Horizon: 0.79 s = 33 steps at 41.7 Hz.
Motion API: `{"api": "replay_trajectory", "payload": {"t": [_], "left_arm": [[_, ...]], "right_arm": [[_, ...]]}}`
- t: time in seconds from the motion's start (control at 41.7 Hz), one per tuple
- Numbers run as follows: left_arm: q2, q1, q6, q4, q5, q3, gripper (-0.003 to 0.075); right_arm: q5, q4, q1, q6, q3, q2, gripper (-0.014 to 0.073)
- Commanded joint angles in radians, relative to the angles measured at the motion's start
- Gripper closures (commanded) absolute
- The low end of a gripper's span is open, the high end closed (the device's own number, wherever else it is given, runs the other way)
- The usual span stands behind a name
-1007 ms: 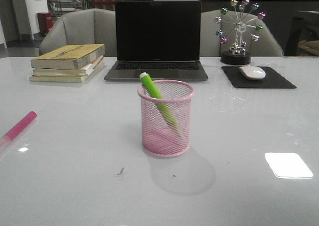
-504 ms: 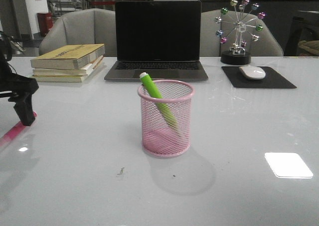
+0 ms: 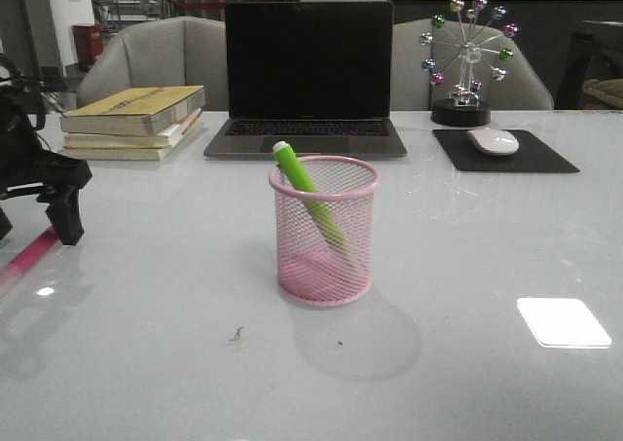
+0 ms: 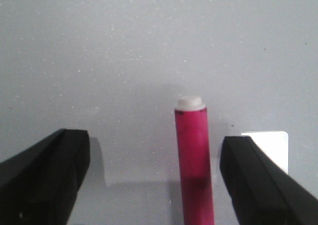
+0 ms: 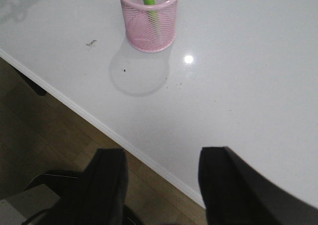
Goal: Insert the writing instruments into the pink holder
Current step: 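Lower the left gripper onto the pink marker and close on it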
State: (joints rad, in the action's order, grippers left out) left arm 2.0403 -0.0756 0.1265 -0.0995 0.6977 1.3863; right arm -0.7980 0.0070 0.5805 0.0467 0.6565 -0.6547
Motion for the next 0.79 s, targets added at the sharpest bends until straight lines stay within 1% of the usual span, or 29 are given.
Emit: {"api": "replay_trajectory", "payload": {"t": [0.0,0.216,0.288,0.456,0.552,0.671,0.767], "left_arm": [[-0.047,0.003,-0.001,-0.012,-0.017,0.028,0.0187],[-0.047,0.003,-0.001,-0.012,-0.011,0.028,0.0411],[-0.047,0.003,-0.001,-0.012,-0.011,0.028,0.0472],[-0.047,0.003,-0.001,-0.012,-0.009,0.028,0.0580],[-0.047,0.003,-0.001,-0.012,0.007,0.028,0.0628],[-0.073,0.003,0.000,-0.012,0.020,0.028,0.0629],[-0.131,-0.003,0.000,-0.019,-0.010,0.024,0.0629]], "right_arm": [[0.051,0.000,-0.003,-0.004,0.027,0.003,0.0147],[0.051,0.000,-0.003,-0.004,0.027,0.003,0.0147],[0.051,0.000,-0.003,-0.004,0.027,0.003,0.0147],[0.051,0.000,-0.003,-0.004,0.027,0.003,0.0147],[0.051,0.000,-0.003,-0.004,0.027,0.003,0.0147],[0.051,0.000,-0.003,-0.004,0.027,0.003,0.0147],[0.050,0.000,-0.003,-0.004,0.027,0.003,0.0147]]}}
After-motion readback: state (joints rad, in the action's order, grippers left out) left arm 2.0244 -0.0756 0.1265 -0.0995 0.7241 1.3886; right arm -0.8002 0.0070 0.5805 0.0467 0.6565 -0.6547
